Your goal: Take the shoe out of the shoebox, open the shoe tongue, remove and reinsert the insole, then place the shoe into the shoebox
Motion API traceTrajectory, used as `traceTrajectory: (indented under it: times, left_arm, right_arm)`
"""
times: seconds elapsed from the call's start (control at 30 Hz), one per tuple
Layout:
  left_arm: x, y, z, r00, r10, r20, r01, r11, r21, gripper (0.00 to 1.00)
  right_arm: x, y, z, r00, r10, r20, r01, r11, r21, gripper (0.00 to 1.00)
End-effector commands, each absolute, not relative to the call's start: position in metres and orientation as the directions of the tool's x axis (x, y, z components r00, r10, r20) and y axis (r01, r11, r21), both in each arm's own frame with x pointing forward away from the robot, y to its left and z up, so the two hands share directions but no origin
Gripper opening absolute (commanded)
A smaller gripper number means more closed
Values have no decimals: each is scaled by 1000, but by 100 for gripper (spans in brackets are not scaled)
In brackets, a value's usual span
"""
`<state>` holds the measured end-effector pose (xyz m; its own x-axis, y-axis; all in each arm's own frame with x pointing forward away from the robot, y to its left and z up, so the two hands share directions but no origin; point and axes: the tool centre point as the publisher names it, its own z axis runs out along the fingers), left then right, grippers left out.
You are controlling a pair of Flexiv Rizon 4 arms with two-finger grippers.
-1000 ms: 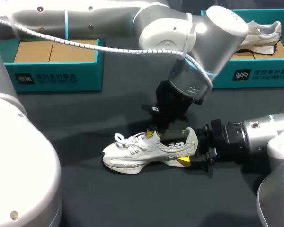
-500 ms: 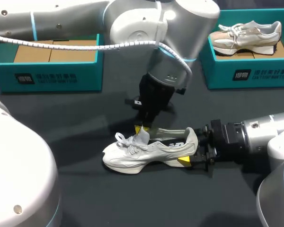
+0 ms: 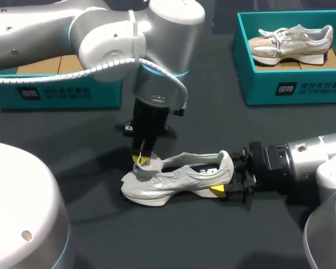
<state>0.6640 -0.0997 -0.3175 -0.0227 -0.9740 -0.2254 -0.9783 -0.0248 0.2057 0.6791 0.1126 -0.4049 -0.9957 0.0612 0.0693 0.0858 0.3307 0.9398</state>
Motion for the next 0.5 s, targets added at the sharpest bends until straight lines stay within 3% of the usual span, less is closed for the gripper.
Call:
traceTrajectory:
  times: [0.03, 0.4, 0.5]
  left_arm:
    - [658, -89, -328, -4, -994, -106, -983, -16, 184, 20]
    - [653, -73, -340, -62, -986, -155, -982, 32, 184, 43]
    - [654, -66, -346, -73, -981, -177, -983, 41, 178, 45]
  right_arm:
    - [678, 112, -405, -996, 62, 70, 87, 336, 938, 0]
    - [678, 112, -405, -996, 62, 70, 87, 336, 938, 0]
    - [678, 112, -405, -996, 62, 70, 87, 336, 938, 0]
